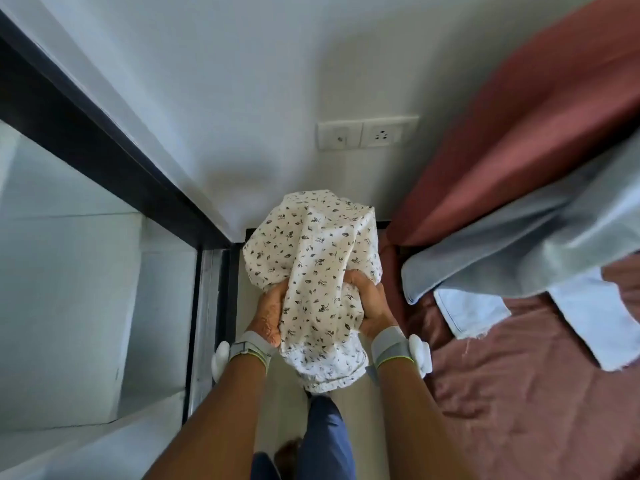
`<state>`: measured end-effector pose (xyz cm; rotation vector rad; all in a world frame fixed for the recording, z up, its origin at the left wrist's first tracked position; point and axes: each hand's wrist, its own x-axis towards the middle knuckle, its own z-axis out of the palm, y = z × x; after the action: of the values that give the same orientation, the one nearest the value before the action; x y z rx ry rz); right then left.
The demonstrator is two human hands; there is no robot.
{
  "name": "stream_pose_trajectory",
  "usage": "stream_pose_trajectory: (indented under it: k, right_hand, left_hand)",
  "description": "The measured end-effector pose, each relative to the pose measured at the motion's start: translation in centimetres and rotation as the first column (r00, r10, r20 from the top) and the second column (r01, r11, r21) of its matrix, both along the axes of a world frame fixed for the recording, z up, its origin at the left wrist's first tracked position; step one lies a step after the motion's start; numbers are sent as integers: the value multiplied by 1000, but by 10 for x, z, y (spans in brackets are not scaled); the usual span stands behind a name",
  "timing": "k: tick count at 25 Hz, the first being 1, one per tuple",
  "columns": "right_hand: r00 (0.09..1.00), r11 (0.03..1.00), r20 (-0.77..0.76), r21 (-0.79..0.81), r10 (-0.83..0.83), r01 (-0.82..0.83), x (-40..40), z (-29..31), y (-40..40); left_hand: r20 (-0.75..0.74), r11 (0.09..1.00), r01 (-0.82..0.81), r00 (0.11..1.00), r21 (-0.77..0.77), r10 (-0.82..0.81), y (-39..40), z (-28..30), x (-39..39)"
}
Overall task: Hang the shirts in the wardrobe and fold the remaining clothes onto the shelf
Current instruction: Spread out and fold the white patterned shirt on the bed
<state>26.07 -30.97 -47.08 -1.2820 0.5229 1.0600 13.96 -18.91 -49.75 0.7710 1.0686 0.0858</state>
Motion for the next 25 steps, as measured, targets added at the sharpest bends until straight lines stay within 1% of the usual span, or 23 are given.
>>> stream_pose_trajectory:
  k: [2, 4, 7, 9, 10, 12, 14, 16, 17, 20, 21, 25]
  right_hand:
    - [999, 1000, 49, 17, -4, 3, -25, 32, -29]
    - [994, 997, 78, 10, -75, 74, -53, 56, -65]
    - [978, 984, 118, 66, -172, 165, -102, 97, -116]
    - [950, 960, 150, 96, -274, 262, -133, 118, -155]
    - [939, 949, 153, 108, -309, 295, -139, 122, -164]
    - [893, 911, 178, 66, -413, 408, -171, 140, -213]
    - [845, 861, 169, 64, -507, 504, -192, 148, -254]
    - [740, 760, 185, 81, -647, 645, -222, 158, -321]
    - [699, 719, 181, 92, -692, 688, -233, 159, -346]
    - [516, 541, 183, 129, -837, 831, -273, 160, -426]
    - [453, 478, 180, 137, -873, 867, -285, 158, -448]
    - [151, 180, 139, 226, -979, 957, -352, 143, -568]
  left_hand:
    - [27, 998, 54, 998, 15, -55, -27, 31, -23]
    - [47, 995, 97, 994, 28, -98, -56, 55, -46]
    - [93, 981, 194, 976, 25, -196, -97, 88, -78]
    - [132, 962, 272, 954, 8, -270, -128, 109, -96]
    - [140, 961, 278, 951, 1, -275, -134, 112, -97]
    - [155, 922, 388, 910, 0, -384, -175, 132, -109]
    - [181, 873, 488, 858, 2, -480, -208, 150, -112]
    - [197, 772, 636, 755, 11, -625, -266, 164, -112]
    - [206, 734, 679, 715, 21, -668, -289, 170, -112]
    - [200, 631, 773, 610, 62, -767, -365, 171, -111]
    - [213, 596, 801, 573, 61, -792, -386, 169, -112]
    - [219, 370, 926, 347, 75, -912, -513, 166, -131]
